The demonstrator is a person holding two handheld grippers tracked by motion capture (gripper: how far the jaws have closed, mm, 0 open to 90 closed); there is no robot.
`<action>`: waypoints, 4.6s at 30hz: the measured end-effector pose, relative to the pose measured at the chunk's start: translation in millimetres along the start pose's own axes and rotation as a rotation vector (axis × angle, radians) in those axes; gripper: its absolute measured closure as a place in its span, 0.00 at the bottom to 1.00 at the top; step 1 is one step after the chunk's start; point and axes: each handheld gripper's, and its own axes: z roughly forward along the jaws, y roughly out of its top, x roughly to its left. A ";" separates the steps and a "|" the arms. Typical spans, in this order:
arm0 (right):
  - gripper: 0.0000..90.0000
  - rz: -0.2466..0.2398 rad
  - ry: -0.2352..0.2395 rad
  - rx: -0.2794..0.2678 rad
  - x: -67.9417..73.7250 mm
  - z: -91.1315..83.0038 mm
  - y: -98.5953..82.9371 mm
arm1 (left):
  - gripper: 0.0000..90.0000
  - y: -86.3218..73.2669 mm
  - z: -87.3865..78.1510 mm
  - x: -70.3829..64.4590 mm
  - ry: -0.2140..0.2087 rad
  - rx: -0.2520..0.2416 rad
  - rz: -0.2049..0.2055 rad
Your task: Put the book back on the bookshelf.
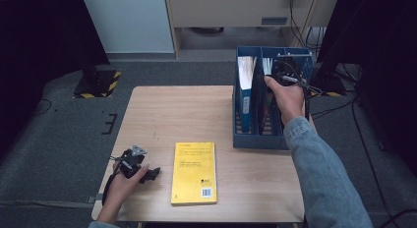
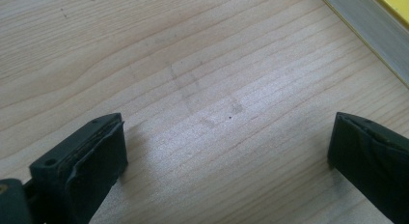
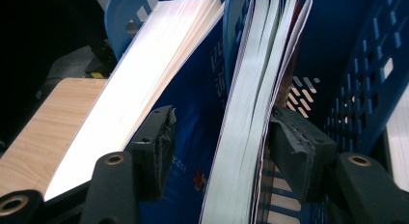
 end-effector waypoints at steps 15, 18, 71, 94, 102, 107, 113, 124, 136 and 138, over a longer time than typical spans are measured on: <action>0.38 -0.046 0.014 -0.003 0.2 -21.9 -4.9 | 0.00 -0.4 0.3 -0.7 0.000 -0.005 -0.001; 0.36 -0.069 0.017 -0.004 0.9 -26.2 -8.6 | 0.00 -0.3 0.3 -0.7 0.000 -0.005 -0.001; 0.30 -0.411 0.212 0.126 75.1 -56.8 -170.4 | 0.03 0.0 -2.2 2.7 -0.014 -0.013 -0.002; 0.37 -0.414 0.331 0.194 116.6 10.2 -235.3 | 0.07 13.6 -18.6 -19.8 -0.072 -0.125 0.038; 0.33 -0.407 0.386 0.248 127.1 23.6 -260.9 | 0.05 21.0 -15.6 -48.0 -0.120 -0.127 0.064; 0.27 -0.397 0.410 0.268 132.6 23.9 -268.7 | 0.05 23.2 -6.0 -73.0 -0.163 -0.090 0.109; 0.21 -0.418 0.386 0.295 137.2 30.2 -278.3 | 0.05 21.6 -4.3 -73.3 -0.162 -0.085 0.092; 0.15 -0.416 0.390 0.303 135.7 39.6 -287.5 | 0.06 23.0 5.2 -74.5 -0.191 -0.048 0.072; 0.15 -0.405 0.373 0.280 137.4 38.1 -291.3 | 0.24 26.1 9.6 -73.9 -0.315 -0.037 0.012; 0.15 -0.404 0.372 0.279 137.5 38.0 -291.4 | 0.28 26.5 9.3 -72.3 -0.316 -0.042 -0.007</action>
